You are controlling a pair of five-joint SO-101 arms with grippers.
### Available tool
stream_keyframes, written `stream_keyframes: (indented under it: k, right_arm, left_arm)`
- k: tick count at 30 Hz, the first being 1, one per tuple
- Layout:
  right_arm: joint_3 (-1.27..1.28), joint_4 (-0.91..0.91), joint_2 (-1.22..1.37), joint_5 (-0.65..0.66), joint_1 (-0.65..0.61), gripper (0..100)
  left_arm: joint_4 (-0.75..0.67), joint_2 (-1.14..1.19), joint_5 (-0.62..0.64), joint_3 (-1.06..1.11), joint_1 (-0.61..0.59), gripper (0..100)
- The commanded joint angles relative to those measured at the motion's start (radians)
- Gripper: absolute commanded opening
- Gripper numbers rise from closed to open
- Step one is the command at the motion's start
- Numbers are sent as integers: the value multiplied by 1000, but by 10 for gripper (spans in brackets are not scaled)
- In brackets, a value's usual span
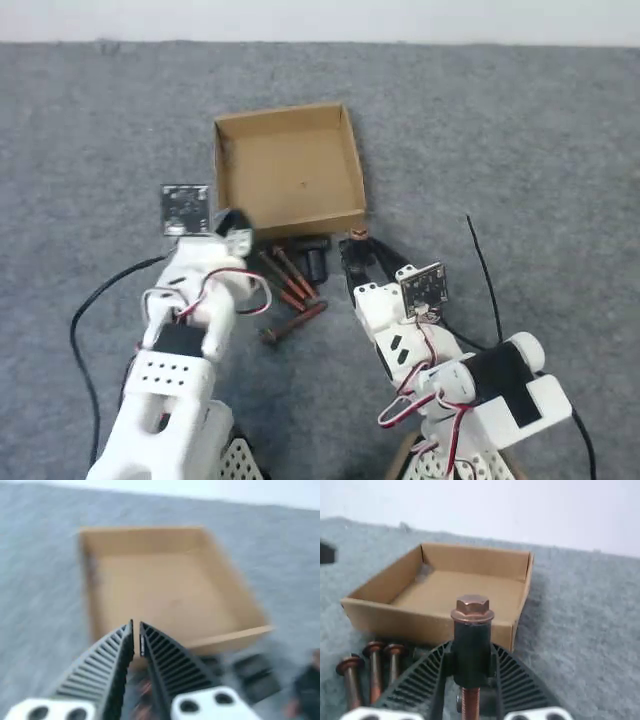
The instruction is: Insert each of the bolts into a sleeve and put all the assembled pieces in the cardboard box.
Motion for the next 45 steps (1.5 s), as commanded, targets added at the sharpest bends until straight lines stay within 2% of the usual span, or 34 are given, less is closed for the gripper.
stream_keyframes:
  k: [1, 6, 9, 18, 26, 36, 39, 45]
  right_arm:
    - [-58, 1, -56, 9, 15, 7]
    - [-58, -5, -65, 9, 16, 7]
    - [-75, -5, -65, 12, 15, 7]
    - [-285, 47, -67, 14, 31, 7]
    - [-643, 496, -65, 14, 33, 7]
    - [-1181, 1245, -50, 14, 76, 7]
    - [-1318, 1383, -4, 14, 76, 8]
    - [-1573, 1613, 177, 15, 74, 8]
  left_arm:
    - [-5, -37, 0, 28, -49, 11]
    - [-5, -37, -2, 73, -121, 11]
    - [-5, -37, -2, 73, -126, 11]
    - [-2, -37, -8, 74, -155, 11]
    - [-5, -35, -8, 79, -141, 11]
    - [-5, -32, -18, 79, -133, 12]
    - [-5, -31, -61, 79, -133, 12]
    - [-5, -31, -69, 79, -133, 12]
